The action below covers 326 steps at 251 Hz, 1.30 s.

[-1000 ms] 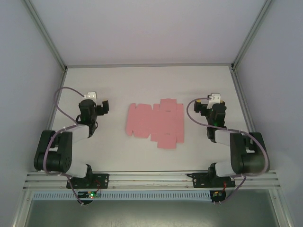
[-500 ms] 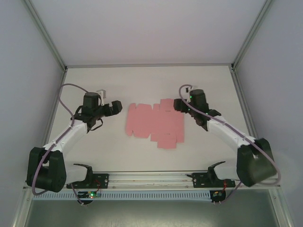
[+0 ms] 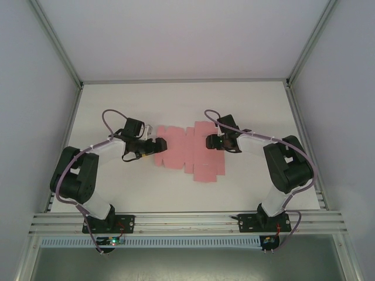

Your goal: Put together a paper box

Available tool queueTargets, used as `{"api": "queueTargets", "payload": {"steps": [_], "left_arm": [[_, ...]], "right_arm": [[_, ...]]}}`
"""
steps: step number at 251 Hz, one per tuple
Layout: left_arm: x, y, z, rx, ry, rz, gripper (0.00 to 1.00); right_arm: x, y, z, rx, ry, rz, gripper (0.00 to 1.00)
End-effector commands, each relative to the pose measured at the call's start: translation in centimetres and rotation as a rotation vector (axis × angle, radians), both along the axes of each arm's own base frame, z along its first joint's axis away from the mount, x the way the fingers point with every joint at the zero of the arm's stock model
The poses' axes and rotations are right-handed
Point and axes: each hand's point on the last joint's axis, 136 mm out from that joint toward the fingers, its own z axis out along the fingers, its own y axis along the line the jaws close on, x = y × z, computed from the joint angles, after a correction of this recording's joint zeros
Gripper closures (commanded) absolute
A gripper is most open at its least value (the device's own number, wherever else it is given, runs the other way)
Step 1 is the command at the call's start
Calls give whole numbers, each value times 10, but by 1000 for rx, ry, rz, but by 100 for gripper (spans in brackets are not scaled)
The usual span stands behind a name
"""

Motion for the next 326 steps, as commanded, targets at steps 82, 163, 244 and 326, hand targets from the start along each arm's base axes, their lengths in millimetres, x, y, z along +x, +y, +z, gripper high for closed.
{"api": "queueTargets", "payload": {"steps": [82,163,244,326], "left_arm": [[14,-53,19,-178,-25,-116,82],[1,-53,90,-243,-324,-197,100],[-46,-46,181,-365,-608,-246,100],[-81,-32,212,-379,-779,-223,100]], "right_arm": [[-8,18,-16,32,33,79,41],[-12,-5,82,224,-181,111,25],[-53,-21,163,669,-362,292,28],[-76,6,199,762,-451,491,42]]}}
